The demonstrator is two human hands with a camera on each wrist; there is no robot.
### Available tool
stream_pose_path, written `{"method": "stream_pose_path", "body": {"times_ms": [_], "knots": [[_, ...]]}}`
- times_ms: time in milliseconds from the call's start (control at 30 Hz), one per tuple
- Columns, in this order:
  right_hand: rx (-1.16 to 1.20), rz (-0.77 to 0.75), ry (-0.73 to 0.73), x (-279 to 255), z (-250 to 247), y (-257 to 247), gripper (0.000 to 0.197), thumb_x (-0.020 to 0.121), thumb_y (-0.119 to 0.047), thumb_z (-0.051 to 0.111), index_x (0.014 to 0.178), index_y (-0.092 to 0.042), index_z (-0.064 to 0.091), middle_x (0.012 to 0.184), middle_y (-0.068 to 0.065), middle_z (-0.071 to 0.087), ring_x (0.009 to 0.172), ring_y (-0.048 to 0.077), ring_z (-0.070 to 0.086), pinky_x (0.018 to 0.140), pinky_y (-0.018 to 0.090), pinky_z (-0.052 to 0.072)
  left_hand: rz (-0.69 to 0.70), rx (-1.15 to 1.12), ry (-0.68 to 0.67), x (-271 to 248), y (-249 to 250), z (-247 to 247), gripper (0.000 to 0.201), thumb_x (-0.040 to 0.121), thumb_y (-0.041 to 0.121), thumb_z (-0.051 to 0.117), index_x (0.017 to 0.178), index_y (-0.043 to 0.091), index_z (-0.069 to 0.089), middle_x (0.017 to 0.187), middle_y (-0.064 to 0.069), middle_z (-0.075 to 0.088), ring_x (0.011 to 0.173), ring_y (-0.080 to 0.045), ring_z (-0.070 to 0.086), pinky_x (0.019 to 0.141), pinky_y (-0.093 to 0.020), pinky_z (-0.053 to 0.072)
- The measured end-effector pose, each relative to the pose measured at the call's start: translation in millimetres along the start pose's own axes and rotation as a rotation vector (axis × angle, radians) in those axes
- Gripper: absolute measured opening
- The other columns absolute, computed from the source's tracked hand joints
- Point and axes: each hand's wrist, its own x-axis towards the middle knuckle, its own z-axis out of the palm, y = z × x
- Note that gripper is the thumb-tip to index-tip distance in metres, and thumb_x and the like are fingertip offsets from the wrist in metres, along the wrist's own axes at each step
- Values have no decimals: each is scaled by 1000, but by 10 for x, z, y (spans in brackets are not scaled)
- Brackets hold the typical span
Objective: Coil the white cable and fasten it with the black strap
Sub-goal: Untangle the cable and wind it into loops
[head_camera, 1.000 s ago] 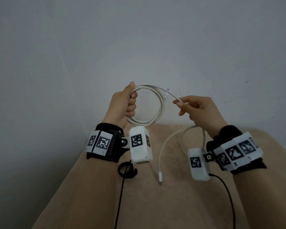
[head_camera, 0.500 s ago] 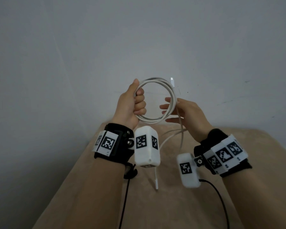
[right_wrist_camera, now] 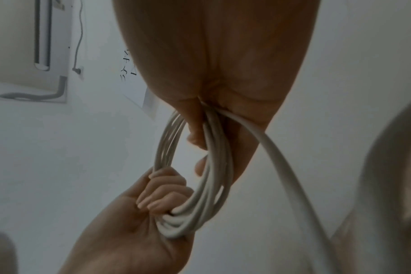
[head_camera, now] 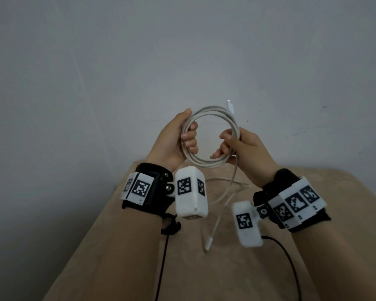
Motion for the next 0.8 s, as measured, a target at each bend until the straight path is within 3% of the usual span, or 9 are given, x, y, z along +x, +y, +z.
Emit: {"method": "stream_pose_path", "body": {"times_ms": [100, 200, 367, 533, 600, 700, 800], "knots": [[-156, -12, -23, -2, -19, 11, 19, 100, -7, 40, 88, -8, 53, 58, 2, 44, 54, 15, 57, 84, 55, 54, -54, 135, -42, -41, 33, -46, 48, 95, 50, 40, 65, 13, 47, 40, 8, 29, 34, -7, 29, 42, -19, 30], [-367, -35, -84, -3, -45, 1, 20, 100, -8, 39, 89, -10, 55, 62, 4, 42, 56, 18, 53, 80, 55, 55, -122, 247, -93, -80, 46, -67, 58, 93, 59, 37, 68, 9, 52, 40, 6, 33, 34, -8, 30, 43, -20, 31], [-733, -62, -182, -31, -45, -36, 17, 100, -13, 38, 94, -12, 54, 68, 0, 49, 58, 14, 56, 77, 45, 56, -209, 451, -175, -111, 48, -64, 78, 87, 74, 26, 67, 6, 60, 42, 4, 37, 35, -8, 31, 45, -22, 25], [-958, -146, -306, -100, 21, -94, 10, 99, -12, 39, 92, -13, 47, 82, 14, 58, 75, 31, 59, 71, 35, 45, -314, 512, -247, -104, 18, -71, 90, 86, 76, 19, 64, 0, 63, 43, -1, 40, 35, -10, 33, 40, -20, 28], [-1030, -169, -336, -107, 37, -93, 11, 99, -10, 39, 95, -9, 49, 83, 14, 57, 74, 29, 55, 67, 31, 39, -344, 558, -275, -81, -19, -57, 85, 90, 71, 20, 61, 3, 61, 41, 0, 40, 34, -9, 33, 38, -19, 26], [-1060, -179, -320, -88, 28, -62, 18, 99, -9, 39, 105, 0, 53, 82, 12, 57, 72, 26, 54, 64, 29, 36, -324, 573, -249, -97, -56, 10, 62, 97, 55, 30, 64, 7, 51, 38, 6, 39, 31, -3, 30, 36, -14, 22], [-946, -209, -232, -60, -2, -31, 17, 97, -8, 42, 105, -5, 57, 72, 1, 57, 65, 16, 54, 63, 17, 39, -219, 595, -185, -97, -65, 25, 49, 97, 46, 42, 62, 12, 46, 40, 9, 32, 32, -1, 22, 37, -15, 16]]}}
